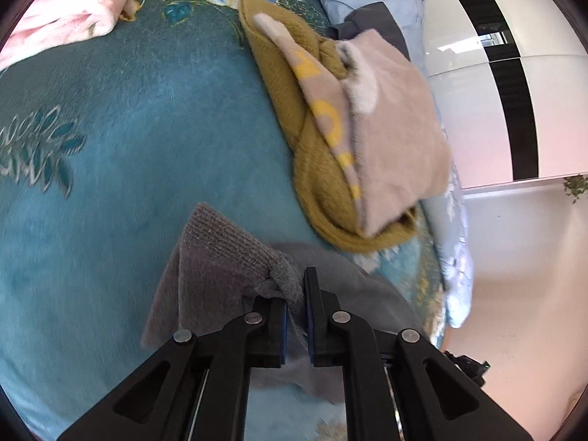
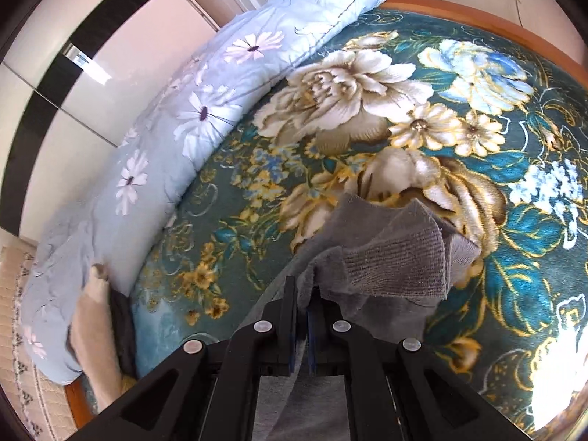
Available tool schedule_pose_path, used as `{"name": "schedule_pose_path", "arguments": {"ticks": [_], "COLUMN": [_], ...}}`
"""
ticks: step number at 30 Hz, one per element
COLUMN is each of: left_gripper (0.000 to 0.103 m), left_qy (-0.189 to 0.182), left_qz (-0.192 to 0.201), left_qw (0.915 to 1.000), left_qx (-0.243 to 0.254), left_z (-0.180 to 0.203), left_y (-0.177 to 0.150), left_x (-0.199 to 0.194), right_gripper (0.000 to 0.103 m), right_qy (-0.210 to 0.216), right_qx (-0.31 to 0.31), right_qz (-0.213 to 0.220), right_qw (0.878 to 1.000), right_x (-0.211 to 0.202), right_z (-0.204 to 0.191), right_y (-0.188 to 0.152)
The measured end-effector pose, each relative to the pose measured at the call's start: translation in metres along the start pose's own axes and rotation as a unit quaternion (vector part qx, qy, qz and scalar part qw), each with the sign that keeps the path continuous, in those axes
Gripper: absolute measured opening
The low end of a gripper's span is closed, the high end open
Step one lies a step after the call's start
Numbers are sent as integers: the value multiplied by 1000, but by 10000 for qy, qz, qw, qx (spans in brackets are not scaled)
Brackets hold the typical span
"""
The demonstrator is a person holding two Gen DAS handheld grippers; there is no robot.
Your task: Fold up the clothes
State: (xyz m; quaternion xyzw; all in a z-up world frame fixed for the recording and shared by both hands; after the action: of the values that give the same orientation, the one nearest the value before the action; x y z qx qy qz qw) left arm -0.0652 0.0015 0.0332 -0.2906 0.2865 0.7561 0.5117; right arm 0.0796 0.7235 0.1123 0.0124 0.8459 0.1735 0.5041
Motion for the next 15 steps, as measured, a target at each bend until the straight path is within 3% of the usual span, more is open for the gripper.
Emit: {"name": "schedule_pose_path", "arguments": {"ticks": [7,11,13,14,15], "left_gripper": [8,10,17,23,30], "left_qy": [-390,-514,-702,-794,-859], "left_qz": [64,221,305,349,401], "left_qw": [9990,9984,9969,9960,9953], "left_qx": [-216,83,161,195,191], "left_z": [-20,-16,-12,-10,-9], "left_y": [11,7,6,6,6], "left_x": [25,18,14,12,9], "right_gripper": [8,11,17,27,44], "right_qy": [515,864,1048,1171,1283], "right_qx": [535,582,545,514,483], "right_qz": [-198,-151,-65,0,42], "right_qw": [9970,9944,9930,9918,9906], "right_x": [26,26,22,19,16], "right_z": [16,19,18,17,16], "right_y": [-2,-1,-1,0,0]}}
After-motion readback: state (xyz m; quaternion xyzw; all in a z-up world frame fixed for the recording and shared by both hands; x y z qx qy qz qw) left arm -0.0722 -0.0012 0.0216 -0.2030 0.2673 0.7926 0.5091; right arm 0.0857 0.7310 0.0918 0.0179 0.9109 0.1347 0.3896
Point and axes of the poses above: each gripper's, at about its wrist camera, not at the fingertips, and x roughly the way its jaws point, z to its right, y to its top, the point moved 2 cm from there along x, roughly the way its jaws point, and after that the axes turned 5 degrees about x, right-handed, at the moved point
